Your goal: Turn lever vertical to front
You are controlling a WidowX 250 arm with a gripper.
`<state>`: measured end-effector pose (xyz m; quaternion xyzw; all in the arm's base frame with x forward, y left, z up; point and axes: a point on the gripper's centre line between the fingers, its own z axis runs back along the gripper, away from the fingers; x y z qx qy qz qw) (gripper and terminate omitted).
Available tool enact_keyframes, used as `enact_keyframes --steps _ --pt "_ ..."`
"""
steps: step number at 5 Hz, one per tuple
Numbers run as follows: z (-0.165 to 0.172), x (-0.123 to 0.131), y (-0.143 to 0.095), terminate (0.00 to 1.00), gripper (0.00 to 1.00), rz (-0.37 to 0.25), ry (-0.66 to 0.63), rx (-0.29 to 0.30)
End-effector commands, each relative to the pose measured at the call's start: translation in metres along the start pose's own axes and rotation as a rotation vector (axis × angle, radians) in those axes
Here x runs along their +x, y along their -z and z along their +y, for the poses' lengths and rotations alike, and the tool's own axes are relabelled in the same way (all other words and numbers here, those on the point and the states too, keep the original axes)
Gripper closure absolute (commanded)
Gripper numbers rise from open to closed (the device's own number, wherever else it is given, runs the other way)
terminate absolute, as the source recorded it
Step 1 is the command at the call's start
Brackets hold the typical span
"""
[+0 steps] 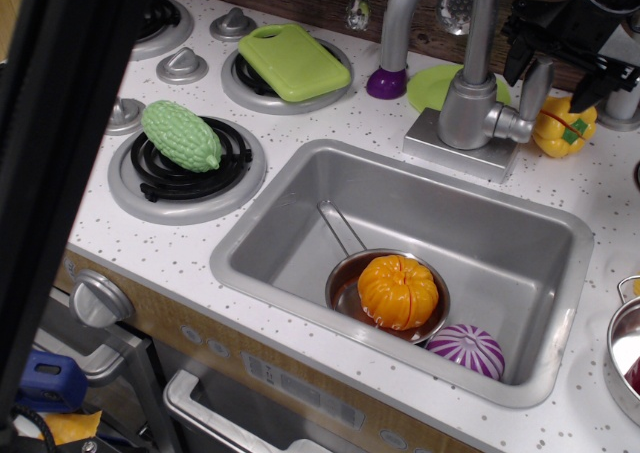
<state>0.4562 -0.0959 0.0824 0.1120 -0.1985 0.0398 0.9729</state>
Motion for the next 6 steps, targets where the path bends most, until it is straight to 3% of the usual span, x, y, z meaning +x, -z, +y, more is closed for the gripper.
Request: enact_keyframes --steps 1,3,6 --pt "0.007 0.015 -0.013 0.00 1.00 -0.063 -0.027 -0.030" --pt "-0.001 -0.004 -0.021 0.00 1.00 -0.015 -0.136 -0.022" --pt "-0.021 -0.030 -0.015 0.00 1.00 0.081 -0.314 -0.101"
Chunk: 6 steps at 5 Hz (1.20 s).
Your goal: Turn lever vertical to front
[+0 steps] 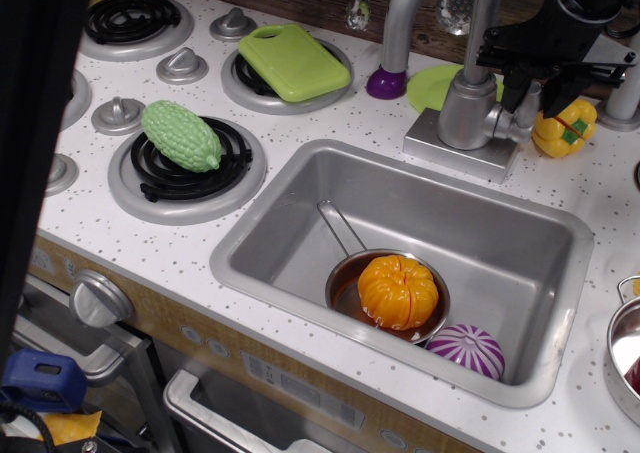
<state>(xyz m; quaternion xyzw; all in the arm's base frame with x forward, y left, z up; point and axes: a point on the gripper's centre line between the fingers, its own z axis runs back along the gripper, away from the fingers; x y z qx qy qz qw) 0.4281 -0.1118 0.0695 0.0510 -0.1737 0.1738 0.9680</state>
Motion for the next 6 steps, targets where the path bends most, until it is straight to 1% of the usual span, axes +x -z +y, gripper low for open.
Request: enact_keyframes --steps 1,2,3,4,5,6 --pt "-0.015 -0.004 -0.005 0.00 1.00 0.137 0.007 -0.046" --pt "-0.017 -0.008 -0.007 0.00 1.00 0.238 0.029 -0.038" --pt "-0.016 -0.017 -0.015 0.00 1.00 0.268 0.073 -0.001" --pt "-0.016 -0.027 -0.016 0.00 1.00 0.233 0.058 0.043" --pt "-0.010 -0.038 -0.023 0.00 1.00 0.224 0.061 0.061" --pt "-0.004 -0.050 -0.015 0.00 1.00 0.190 0.061 0.047"
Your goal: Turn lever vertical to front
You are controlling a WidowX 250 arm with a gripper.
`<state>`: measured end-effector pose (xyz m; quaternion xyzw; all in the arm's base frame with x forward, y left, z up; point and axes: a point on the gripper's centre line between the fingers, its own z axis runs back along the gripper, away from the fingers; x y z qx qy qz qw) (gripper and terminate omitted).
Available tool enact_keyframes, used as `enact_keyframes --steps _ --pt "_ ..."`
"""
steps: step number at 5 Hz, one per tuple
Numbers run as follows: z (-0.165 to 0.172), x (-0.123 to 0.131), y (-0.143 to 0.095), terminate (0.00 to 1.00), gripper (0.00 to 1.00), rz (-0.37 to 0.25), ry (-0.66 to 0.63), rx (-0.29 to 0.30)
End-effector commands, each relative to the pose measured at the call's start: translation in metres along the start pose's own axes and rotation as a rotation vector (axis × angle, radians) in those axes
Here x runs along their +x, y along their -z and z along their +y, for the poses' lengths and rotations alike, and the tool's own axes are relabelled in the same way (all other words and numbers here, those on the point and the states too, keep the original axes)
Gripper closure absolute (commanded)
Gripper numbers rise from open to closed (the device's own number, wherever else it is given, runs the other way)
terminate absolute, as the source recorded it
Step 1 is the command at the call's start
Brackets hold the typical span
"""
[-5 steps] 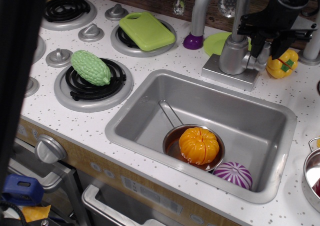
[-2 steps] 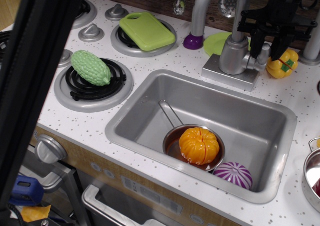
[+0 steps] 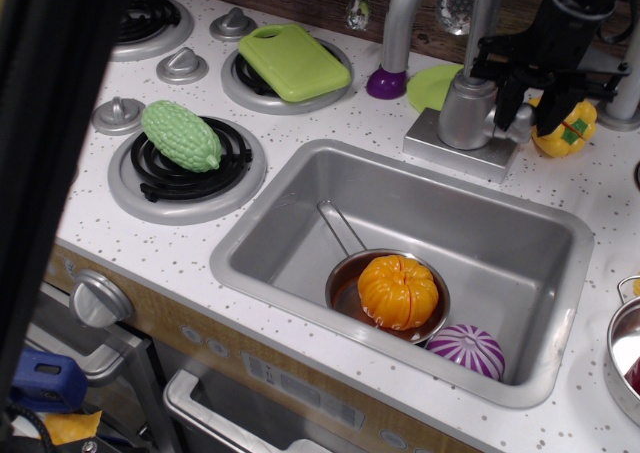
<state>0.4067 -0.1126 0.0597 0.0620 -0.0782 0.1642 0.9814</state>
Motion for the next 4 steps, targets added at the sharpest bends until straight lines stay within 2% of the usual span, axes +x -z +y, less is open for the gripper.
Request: enact_keyframes --steps 1,3,4 --pt "-0.004 -0.031 -0.001 0.00 1.00 -0.029 0.041 -0.024" --pt "-0.001 -0.032 0.015 0.00 1.00 -0.070 0.050 -0.054" --pt "-0.001 -0.035 0.021 1.00 1.00 -0.083 0.042 -0.069"
